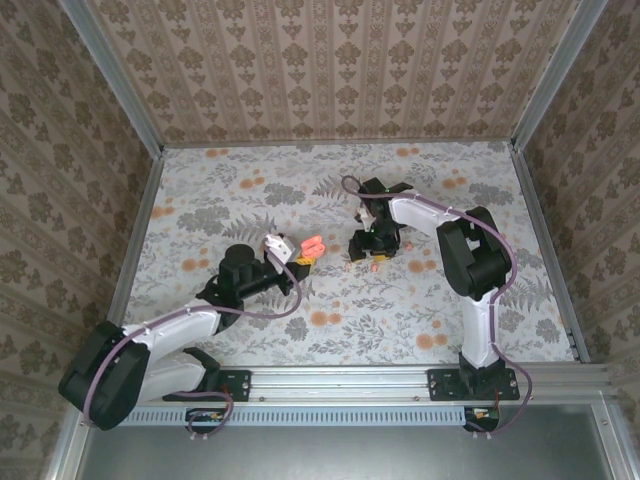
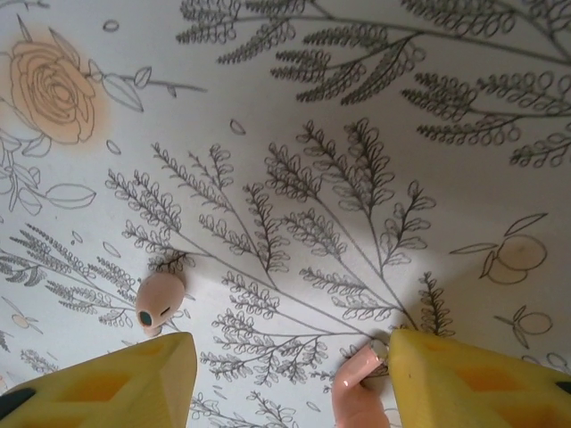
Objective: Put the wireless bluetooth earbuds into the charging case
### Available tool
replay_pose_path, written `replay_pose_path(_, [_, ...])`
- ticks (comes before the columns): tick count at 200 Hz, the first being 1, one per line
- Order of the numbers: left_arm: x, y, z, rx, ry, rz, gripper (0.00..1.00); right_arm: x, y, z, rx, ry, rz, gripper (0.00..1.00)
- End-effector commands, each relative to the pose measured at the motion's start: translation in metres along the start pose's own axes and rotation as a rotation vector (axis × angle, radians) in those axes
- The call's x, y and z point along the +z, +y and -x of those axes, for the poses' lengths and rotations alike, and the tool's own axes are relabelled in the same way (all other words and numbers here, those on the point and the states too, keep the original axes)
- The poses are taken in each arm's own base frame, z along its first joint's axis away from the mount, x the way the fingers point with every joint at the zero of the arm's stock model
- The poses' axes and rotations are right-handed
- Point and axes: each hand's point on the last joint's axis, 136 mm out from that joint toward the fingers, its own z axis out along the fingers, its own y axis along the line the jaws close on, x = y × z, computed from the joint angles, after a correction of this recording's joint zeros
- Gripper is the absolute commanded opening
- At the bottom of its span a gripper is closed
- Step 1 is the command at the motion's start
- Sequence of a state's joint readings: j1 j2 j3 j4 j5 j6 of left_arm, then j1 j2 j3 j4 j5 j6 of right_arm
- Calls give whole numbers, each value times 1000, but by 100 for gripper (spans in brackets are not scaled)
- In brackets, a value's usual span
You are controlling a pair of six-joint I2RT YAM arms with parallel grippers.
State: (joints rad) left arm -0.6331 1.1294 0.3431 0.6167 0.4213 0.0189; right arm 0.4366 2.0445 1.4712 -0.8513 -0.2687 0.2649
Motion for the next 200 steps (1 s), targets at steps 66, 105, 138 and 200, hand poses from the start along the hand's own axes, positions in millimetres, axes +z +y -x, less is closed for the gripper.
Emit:
replay_pose_path(66, [-7,3,0,16,-2,14,20,-2,29,-17,-113,90,57,54])
replay_pose_path(105, [-8,3,-1,17,1,16,20,2,33,-30,-165,155,49,53])
replay_pose_path(138, [-10,2,-1,15,-2,19,20,-5,34,-34,-176,147,23,51])
replay_pose_path(200, [-16,4,4,26,-10,40,20,-59,30,-26,150,-74,-1,54])
